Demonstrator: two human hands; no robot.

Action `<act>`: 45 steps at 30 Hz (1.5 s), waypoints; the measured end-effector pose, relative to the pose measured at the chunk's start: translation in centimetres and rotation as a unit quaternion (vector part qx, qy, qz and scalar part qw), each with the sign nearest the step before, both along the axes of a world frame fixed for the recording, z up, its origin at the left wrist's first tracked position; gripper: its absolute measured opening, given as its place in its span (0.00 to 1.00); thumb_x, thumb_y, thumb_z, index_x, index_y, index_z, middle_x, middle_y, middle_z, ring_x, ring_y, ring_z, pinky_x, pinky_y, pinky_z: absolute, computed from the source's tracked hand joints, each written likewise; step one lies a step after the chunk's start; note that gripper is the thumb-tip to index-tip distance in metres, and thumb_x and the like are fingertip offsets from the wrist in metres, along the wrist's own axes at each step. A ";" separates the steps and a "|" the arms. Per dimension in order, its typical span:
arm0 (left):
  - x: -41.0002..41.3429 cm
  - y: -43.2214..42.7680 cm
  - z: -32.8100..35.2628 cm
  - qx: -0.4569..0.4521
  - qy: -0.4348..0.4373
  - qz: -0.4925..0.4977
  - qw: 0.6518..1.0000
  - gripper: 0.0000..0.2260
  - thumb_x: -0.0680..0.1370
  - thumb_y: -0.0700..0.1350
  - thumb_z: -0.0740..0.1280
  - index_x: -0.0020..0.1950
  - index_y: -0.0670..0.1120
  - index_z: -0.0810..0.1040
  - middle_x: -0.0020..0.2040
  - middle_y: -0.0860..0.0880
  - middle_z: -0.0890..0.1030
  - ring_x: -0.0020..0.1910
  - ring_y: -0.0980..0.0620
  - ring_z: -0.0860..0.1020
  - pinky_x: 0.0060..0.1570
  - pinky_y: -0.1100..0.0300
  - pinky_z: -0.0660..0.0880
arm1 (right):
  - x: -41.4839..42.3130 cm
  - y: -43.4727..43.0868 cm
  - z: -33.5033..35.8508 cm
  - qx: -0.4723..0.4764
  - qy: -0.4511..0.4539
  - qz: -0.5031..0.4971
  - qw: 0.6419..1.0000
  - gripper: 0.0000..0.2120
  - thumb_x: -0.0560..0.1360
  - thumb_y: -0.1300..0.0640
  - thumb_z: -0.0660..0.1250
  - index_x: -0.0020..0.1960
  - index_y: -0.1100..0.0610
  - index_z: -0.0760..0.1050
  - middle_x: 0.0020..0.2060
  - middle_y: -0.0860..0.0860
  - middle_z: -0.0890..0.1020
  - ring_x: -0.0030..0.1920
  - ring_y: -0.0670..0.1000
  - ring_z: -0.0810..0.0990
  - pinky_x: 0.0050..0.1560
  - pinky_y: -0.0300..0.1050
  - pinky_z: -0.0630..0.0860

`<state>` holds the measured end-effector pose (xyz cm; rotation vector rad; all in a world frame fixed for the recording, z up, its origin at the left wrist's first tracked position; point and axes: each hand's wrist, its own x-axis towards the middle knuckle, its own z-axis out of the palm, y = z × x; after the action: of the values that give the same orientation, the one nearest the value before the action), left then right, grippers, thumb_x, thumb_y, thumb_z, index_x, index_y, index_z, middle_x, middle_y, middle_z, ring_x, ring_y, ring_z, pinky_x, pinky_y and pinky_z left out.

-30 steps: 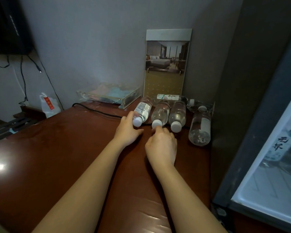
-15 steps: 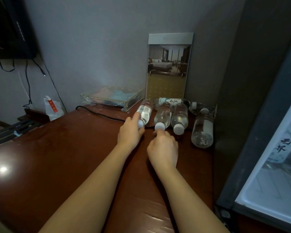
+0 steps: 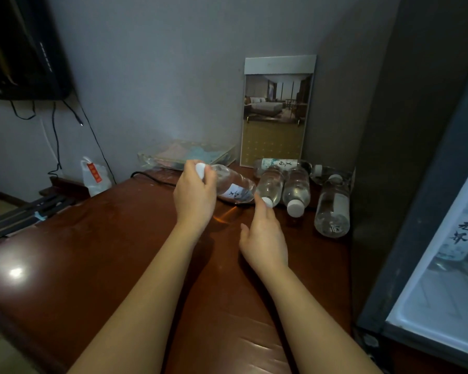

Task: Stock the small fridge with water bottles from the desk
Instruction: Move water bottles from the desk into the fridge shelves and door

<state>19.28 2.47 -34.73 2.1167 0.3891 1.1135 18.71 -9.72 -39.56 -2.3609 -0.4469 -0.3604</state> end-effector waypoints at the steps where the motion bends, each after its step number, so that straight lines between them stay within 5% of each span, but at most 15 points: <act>1: -0.3 -0.2 0.3 0.030 -0.017 0.008 0.999 0.12 0.80 0.46 0.57 0.57 0.39 0.72 0.49 0.40 0.78 0.48 0.40 0.75 0.41 0.55 0.63 | 0.0 0.0 0.0 0.003 -0.002 0.002 1.000 0.33 0.77 0.56 0.61 0.76 0.51 0.47 0.71 0.53 0.63 0.68 0.55 0.67 0.63 0.48 0.70; 7: -2.6 -0.2 3.1 0.085 -0.176 0.029 0.980 0.26 0.72 0.56 0.49 0.49 0.38 0.77 0.39 0.40 0.80 0.36 0.42 0.75 0.35 0.59 0.61 | -0.1 -0.1 0.3 0.050 -0.004 0.020 0.999 0.40 0.74 0.52 0.67 0.76 0.48 0.45 0.71 0.52 0.60 0.72 0.54 0.59 0.68 0.49 0.62; 11: -3.0 -1.2 3.8 0.034 -0.227 -0.042 0.972 0.21 0.73 0.55 0.54 0.44 0.40 0.79 0.34 0.51 0.75 0.33 0.55 0.71 0.30 0.67 0.62 | 0.1 -0.1 0.1 0.144 0.004 0.005 0.990 0.36 0.68 0.51 0.74 0.70 0.52 0.60 0.65 0.51 0.71 0.66 0.53 0.69 0.62 0.50 0.71; 15: -2.1 -1.9 3.1 -0.063 -0.205 -0.107 0.971 0.14 0.71 0.59 0.61 0.46 0.50 0.77 0.34 0.57 0.74 0.32 0.58 0.72 0.34 0.64 0.69 | -0.3 0.0 0.5 0.117 0.019 -0.007 0.993 0.31 0.66 0.45 0.74 0.62 0.53 0.64 0.56 0.52 0.77 0.57 0.54 0.76 0.50 0.47 0.74; 19: -2.1 -3.0 2.9 -0.104 -0.123 -0.147 0.976 0.11 0.70 0.56 0.69 0.40 0.51 0.73 0.39 0.54 0.69 0.35 0.60 0.70 0.38 0.62 0.66 | -1.5 0.1 0.7 0.149 0.008 -0.019 0.989 0.29 0.67 0.45 0.73 0.60 0.55 0.64 0.54 0.54 0.77 0.54 0.58 0.78 0.47 0.48 0.73; 22: -2.8 -4.3 1.6 -0.167 -0.009 -0.218 0.961 0.17 0.68 0.52 0.74 0.51 0.52 0.71 0.48 0.51 0.77 0.45 0.55 0.78 0.45 0.58 0.74 | -2.1 -0.5 0.9 0.144 0.020 -0.014 0.989 0.32 0.68 0.48 0.72 0.65 0.56 0.62 0.57 0.55 0.77 0.56 0.59 0.77 0.50 0.49 0.73; 24: -3.7 -4.5 0.6 -0.147 0.055 -0.232 0.960 0.26 0.68 0.52 0.75 0.60 0.49 0.66 0.50 0.52 0.79 0.49 0.52 0.79 0.48 0.56 0.75 | -2.4 -0.8 1.1 0.156 0.026 -0.018 0.987 0.31 0.68 0.51 0.71 0.65 0.56 0.61 0.58 0.56 0.77 0.56 0.60 0.77 0.50 0.49 0.73; 28: -6.3 -3.7 1.0 -0.049 0.126 -0.238 0.962 0.26 0.72 0.55 0.71 0.64 0.49 0.65 0.56 0.51 0.79 0.55 0.50 0.78 0.54 0.51 0.75 | -4.8 -0.4 1.8 0.196 0.040 -0.033 0.979 0.29 0.70 0.53 0.69 0.67 0.56 0.60 0.57 0.57 0.78 0.56 0.61 0.77 0.48 0.49 0.74; 32: -9.4 -3.4 2.7 -0.069 0.109 -0.274 0.953 0.24 0.72 0.54 0.71 0.63 0.50 0.67 0.55 0.52 0.79 0.54 0.53 0.79 0.56 0.48 0.75 | -8.2 -0.8 3.2 0.230 0.036 0.016 0.972 0.30 0.70 0.55 0.70 0.67 0.54 0.60 0.57 0.53 0.77 0.55 0.56 0.78 0.46 0.43 0.72; 36: -13.9 -4.1 4.1 -0.147 0.080 -0.319 0.933 0.26 0.67 0.56 0.71 0.62 0.52 0.69 0.54 0.54 0.80 0.52 0.56 0.80 0.55 0.49 0.77 | -12.4 -3.3 5.5 0.256 0.036 0.133 0.957 0.28 0.72 0.55 0.71 0.65 0.45 0.59 0.54 0.39 0.75 0.53 0.38 0.77 0.49 0.32 0.74; 45: -23.4 -9.4 6.0 -0.205 0.090 -0.475 0.851 0.13 0.78 0.51 0.62 0.62 0.55 0.72 0.55 0.51 0.82 0.52 0.54 0.81 0.51 0.53 0.79 | -22.2 -11.5 9.5 0.268 0.088 0.273 0.920 0.29 0.77 0.56 0.62 0.72 0.41 0.53 0.63 0.43 0.73 0.61 0.42 0.76 0.60 0.42 0.76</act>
<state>-4.16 -6.94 -28.70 1.6618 -0.3191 0.2149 -3.46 -21.23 -30.03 -1.6334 -0.7805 0.0038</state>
